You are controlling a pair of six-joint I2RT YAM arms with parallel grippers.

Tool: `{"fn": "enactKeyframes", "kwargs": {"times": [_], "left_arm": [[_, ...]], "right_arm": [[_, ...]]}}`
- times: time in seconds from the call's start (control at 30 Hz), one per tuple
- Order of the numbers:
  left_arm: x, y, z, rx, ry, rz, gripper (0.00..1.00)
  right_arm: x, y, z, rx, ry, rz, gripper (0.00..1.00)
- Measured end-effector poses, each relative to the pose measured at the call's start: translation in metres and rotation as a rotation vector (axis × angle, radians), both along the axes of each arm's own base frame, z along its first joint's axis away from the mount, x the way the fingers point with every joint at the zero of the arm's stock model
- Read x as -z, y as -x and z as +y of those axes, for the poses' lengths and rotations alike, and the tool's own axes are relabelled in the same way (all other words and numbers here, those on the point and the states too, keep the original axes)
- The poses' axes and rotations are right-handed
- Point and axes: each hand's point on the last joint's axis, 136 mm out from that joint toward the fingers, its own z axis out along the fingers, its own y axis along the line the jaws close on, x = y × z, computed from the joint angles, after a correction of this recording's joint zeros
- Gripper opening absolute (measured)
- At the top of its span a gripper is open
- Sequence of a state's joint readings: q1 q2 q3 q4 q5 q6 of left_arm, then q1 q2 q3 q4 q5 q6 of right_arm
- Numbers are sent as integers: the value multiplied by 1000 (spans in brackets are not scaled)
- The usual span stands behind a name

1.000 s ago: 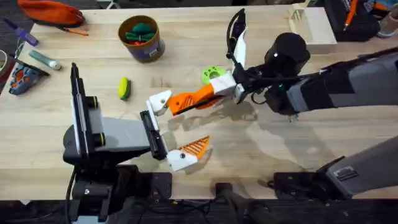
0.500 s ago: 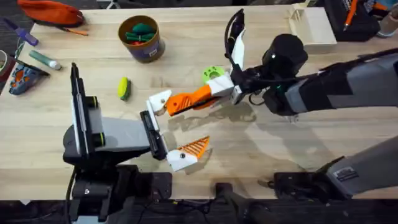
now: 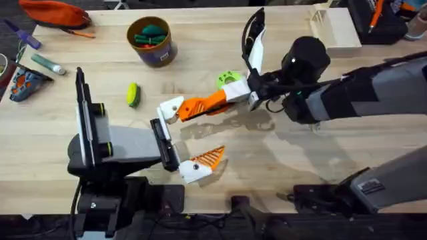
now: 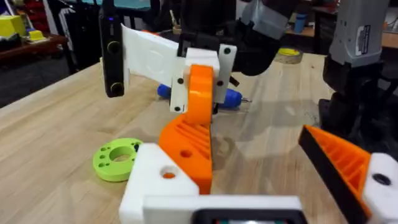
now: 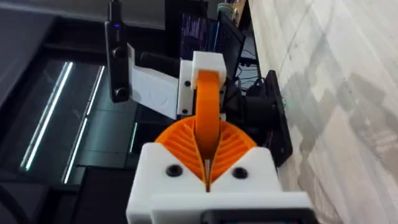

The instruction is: Pick up the gripper from the table and insert it into the empty holder that is missing its gripper. Then pick up a screw, insert it into the mounting hole, and use the screwdriver to tighten it. Finally, clean up the table by picking up the vegetable and placing it into the bucket.

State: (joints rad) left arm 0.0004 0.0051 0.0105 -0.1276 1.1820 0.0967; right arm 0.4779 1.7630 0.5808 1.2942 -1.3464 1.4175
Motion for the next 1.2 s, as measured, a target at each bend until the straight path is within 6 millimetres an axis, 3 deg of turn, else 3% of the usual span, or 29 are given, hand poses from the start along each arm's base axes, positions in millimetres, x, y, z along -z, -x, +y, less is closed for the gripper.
{"fn": "enactKeyframes", "kwargs": {"times": [1.2], "left_arm": [[0, -1, 0, -5, 5, 15, 986]], "right_arm": [[6, 2, 21, 46, 10, 31, 8]]}}
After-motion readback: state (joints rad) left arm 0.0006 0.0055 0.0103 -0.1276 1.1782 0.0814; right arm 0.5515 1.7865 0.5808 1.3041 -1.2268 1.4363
